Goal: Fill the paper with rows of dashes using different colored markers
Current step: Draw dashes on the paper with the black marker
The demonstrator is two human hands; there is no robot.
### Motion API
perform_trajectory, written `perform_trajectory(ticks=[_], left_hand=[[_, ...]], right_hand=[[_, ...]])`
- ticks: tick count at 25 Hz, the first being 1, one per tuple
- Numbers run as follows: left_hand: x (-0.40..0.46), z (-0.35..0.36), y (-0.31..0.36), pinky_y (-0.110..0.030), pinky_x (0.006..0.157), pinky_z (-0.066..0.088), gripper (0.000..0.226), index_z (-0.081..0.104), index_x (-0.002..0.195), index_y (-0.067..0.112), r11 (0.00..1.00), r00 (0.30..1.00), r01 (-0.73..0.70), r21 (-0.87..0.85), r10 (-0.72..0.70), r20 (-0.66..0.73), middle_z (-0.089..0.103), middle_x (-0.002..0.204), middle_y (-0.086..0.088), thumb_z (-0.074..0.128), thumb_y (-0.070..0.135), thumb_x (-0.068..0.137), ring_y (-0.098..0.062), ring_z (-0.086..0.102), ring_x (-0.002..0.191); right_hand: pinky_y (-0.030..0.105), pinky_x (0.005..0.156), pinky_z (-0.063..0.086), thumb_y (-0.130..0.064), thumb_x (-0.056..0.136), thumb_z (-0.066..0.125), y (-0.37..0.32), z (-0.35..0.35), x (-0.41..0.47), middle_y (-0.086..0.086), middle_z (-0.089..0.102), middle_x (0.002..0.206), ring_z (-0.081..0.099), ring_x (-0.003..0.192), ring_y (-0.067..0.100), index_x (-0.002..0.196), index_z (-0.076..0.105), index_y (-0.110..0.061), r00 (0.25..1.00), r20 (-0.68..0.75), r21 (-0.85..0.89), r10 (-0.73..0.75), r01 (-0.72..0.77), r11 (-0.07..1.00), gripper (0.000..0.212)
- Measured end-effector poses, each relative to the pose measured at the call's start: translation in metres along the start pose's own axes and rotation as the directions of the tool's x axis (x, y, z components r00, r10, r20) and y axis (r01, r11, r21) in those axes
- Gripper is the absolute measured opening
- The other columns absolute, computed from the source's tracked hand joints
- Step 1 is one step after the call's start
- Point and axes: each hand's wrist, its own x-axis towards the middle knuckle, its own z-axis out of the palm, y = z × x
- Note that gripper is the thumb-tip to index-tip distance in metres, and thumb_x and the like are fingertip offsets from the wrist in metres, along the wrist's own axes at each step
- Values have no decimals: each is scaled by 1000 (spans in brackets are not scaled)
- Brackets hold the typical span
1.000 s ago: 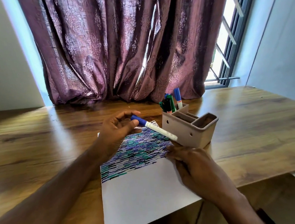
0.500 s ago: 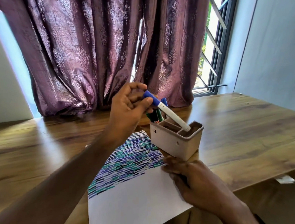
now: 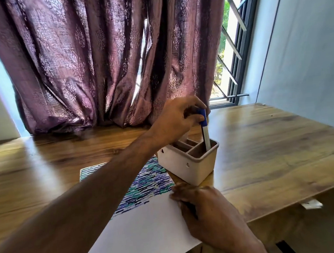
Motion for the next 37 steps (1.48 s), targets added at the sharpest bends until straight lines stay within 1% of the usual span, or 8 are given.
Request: perform_trajectory(ticks=[4, 7, 9, 25, 28, 31, 34, 37], left_hand=[[5, 6, 2, -47, 96, 47, 28, 71, 117, 24, 947, 985, -66, 313, 12, 171, 73, 111, 3, 68, 17, 90, -14, 61, 104], [3, 5, 5, -48, 96, 30, 43, 52, 137, 41, 736, 967, -167, 656, -7, 255, 59, 122, 8, 57, 26, 97, -16, 40, 117], [2, 3, 9, -50, 95, 27, 51, 41, 143, 44, 616, 956, -240, 750, 13, 294, 51, 124, 5, 55, 29, 97, -18, 34, 119], [-5, -5, 9, -65, 104, 17, 65, 19, 154, 36, 495, 925, -306, 813, -48, 377, 41, 132, -3, 50, 34, 97, -23, 25, 126], [-7, -11, 8, -60, 105, 17, 60, 26, 152, 37, 589, 952, -239, 772, -15, 306, 45, 127, 2, 49, 38, 97, -20, 29, 125], [-23, -25, -2, -39, 92, 19, 35, 56, 129, 41, 816, 999, -7, 578, 36, -39, 57, 109, 14, 53, 34, 94, -10, 39, 114], [-46, -43, -19, -30, 83, 32, 16, 70, 102, 29, 959, 933, 166, 228, -77, -352, 62, 88, 20, 58, 22, 93, -1, 50, 90], [-65, -49, -25, -20, 64, 43, 8, 71, 90, 18, 974, 927, 204, 99, -159, -338, 66, 76, 8, 63, 16, 92, -4, 56, 69]], right_hand=[[24, 105, 47, -36, 92, 50, 1, 0, 0, -29, 55, 134, 54, 121, -2, 131, 54, -41, 1000, 10, 1, 22, -22, 1000, 40], [23, 105, 46, -36, 93, 50, 0, 0, 1, -29, 54, 135, 52, 122, -2, 132, 54, -41, 1000, 12, -19, 15, -15, 1000, 39], [24, 104, 47, -37, 93, 49, 1, 0, 1, -29, 55, 134, 53, 121, -2, 131, 54, -41, 1000, 10, -18, 19, -18, 1000, 39], [19, 105, 44, -35, 91, 50, -3, -3, 1, -32, 55, 132, 54, 119, -5, 128, 56, -41, 1000, 14, -46, 26, -25, 999, 39], [17, 103, 45, -34, 91, 50, -4, -5, 0, -31, 55, 133, 54, 119, -5, 128, 57, -40, 1000, 14, -36, 17, -17, 999, 38], [15, 101, 45, -33, 92, 50, -4, -5, 0, -32, 55, 132, 54, 119, -5, 128, 58, -40, 1000, 16, -20, 8, -8, 1000, 38], [17, 101, 47, -36, 92, 50, -2, -3, 1, -33, 55, 131, 55, 117, -4, 128, 57, -41, 1000, 12, -18, 9, -8, 1000, 37], [15, 101, 45, -36, 93, 49, -1, -2, 1, -34, 55, 130, 56, 116, -5, 127, 58, -42, 1000, 14, -15, 13, -13, 1000, 35]])
